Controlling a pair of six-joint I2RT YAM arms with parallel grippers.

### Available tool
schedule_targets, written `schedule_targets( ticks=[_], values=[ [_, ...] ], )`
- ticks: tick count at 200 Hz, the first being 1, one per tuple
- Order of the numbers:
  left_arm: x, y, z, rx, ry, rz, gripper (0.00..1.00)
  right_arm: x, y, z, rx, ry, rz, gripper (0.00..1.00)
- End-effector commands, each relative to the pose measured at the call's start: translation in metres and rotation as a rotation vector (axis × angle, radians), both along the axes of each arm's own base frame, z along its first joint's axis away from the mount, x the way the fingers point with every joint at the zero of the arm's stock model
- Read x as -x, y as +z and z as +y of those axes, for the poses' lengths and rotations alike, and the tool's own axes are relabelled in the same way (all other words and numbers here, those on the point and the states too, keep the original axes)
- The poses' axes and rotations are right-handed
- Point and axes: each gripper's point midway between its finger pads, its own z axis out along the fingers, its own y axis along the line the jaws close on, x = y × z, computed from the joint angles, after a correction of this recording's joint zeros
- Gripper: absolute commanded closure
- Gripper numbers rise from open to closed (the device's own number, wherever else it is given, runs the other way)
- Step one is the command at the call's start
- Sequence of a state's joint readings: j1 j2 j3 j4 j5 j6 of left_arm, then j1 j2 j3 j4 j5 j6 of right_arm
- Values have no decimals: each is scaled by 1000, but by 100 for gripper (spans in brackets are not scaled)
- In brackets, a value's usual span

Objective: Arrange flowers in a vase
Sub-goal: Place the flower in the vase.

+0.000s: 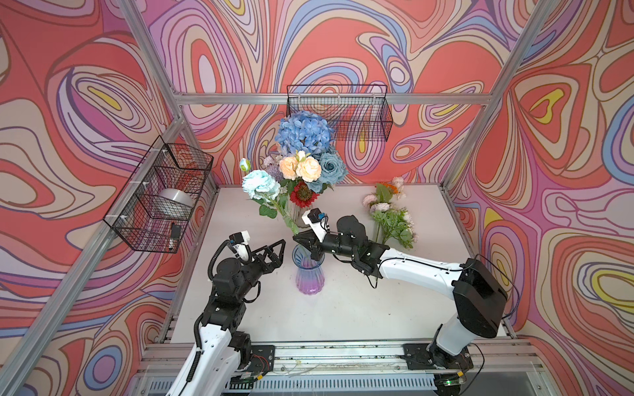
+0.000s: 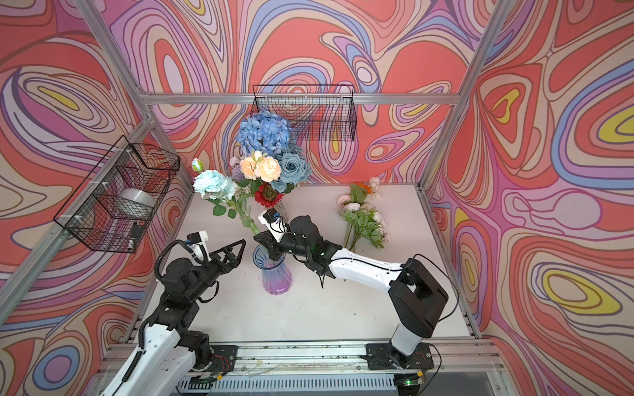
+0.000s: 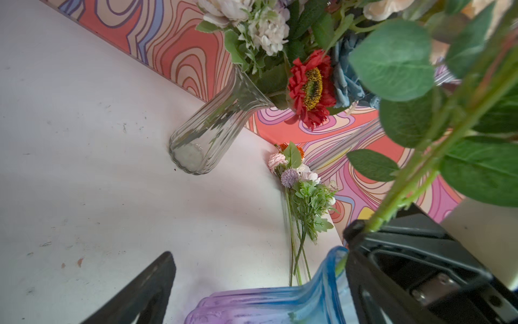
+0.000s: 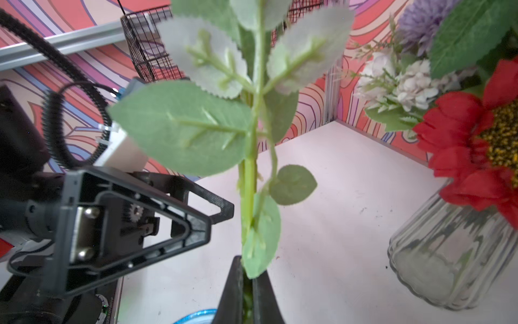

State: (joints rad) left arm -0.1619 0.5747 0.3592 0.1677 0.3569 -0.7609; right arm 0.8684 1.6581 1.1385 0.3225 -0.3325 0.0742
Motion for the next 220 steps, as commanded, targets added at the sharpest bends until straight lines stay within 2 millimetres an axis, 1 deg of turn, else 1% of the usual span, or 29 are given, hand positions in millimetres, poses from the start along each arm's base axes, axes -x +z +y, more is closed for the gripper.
schedule_targets(
  ticks=[1, 22, 45, 80, 116, 134, 147, 166, 194, 202, 220],
  values=[
    [9, 29, -7, 4, -56, -90, 3, 3, -13, -9, 69, -26, 16, 99],
    [13, 36, -11, 6, -77, -117, 3, 5, -14, -11, 89, -26, 24, 94],
    [13, 39, -15, 16, -95, -129, 4, 7, -17, -16, 113, -28, 34, 89],
    [10, 44, -30, 20, -137, -149, 3, 11, -19, -24, 138, -40, 46, 78],
    [7, 52, -47, -2, -174, -185, 4, 15, -15, -32, 140, -58, 51, 71],
    [5, 52, -54, 0, -193, -189, 3, 16, -13, -37, 149, -68, 52, 68],
    [3, 52, -56, 1, -196, -191, 4, 19, -11, -42, 150, -73, 45, 67],
    [1, 53, -58, 5, -198, -202, 4, 21, -7, -50, 145, -98, 38, 61],
    [-3, 54, -59, 1, -190, -216, 4, 15, -2, -68, 141, -190, 14, 59],
    [-5, 55, -60, 0, -189, -223, 4, 11, -2, -75, 145, -232, 5, 59],
    [-9, 56, -61, 2, -184, -233, 4, -8, -4, -95, 182, -387, -3, 56]
  ],
)
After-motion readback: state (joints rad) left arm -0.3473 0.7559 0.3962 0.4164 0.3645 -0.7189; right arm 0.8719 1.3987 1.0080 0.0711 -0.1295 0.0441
